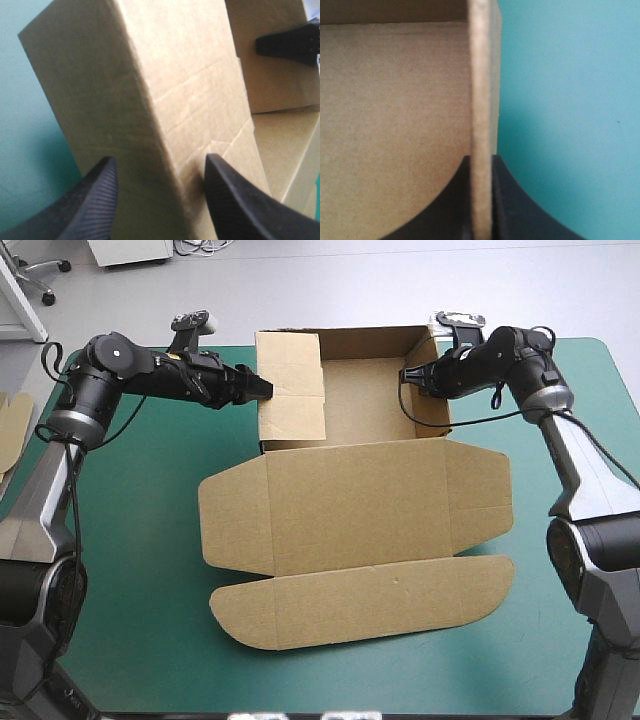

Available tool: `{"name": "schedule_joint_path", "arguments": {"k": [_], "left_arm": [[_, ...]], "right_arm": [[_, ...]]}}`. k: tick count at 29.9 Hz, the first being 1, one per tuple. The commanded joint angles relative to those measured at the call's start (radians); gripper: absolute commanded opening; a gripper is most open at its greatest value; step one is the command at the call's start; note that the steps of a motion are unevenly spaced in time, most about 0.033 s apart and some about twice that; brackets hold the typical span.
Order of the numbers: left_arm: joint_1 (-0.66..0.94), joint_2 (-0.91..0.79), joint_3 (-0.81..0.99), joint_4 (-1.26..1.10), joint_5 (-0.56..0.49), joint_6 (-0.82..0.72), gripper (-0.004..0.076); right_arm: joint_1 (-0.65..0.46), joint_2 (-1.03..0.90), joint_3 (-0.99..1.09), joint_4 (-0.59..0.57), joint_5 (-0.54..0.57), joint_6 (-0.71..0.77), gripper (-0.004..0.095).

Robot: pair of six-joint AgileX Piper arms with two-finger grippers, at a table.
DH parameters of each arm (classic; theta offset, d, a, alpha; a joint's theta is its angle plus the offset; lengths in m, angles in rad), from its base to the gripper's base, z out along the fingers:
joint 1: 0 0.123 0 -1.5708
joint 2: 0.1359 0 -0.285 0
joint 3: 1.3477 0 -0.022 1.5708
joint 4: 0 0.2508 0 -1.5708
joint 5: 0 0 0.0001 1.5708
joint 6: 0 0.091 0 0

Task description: Fold the box

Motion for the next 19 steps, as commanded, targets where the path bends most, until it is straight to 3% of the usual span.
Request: {"name": "schedule_joint_path", "arguments": {"k": [1, 9, 16, 19], "left_arm": [[-0.025, -0.045, -0.032, 0.029, -0.050, -0.055, 0.0379], [-0.063, -0.030, -0.048, 0.170, -0.080, -0.136, 0.0379], [-0.112, 0.021, -0.156, 0.415, -0.003, -0.258, 0.0379], [-0.145, 0.054, -0.202, 0.483, 0.036, -0.285, 0.0379]], "right_arm": [[0.026, -0.059, -0.029, 0.061, -0.040, 0.028, -0.0016], [0.049, -0.059, -0.029, 0.002, -0.037, 0.073, -0.0016], [0.054, -0.059, -0.029, -0.037, -0.023, 0.109, -0.0012], [0.076, -0.059, -0.029, -0.112, -0.018, 0.145, -0.0012]]}}
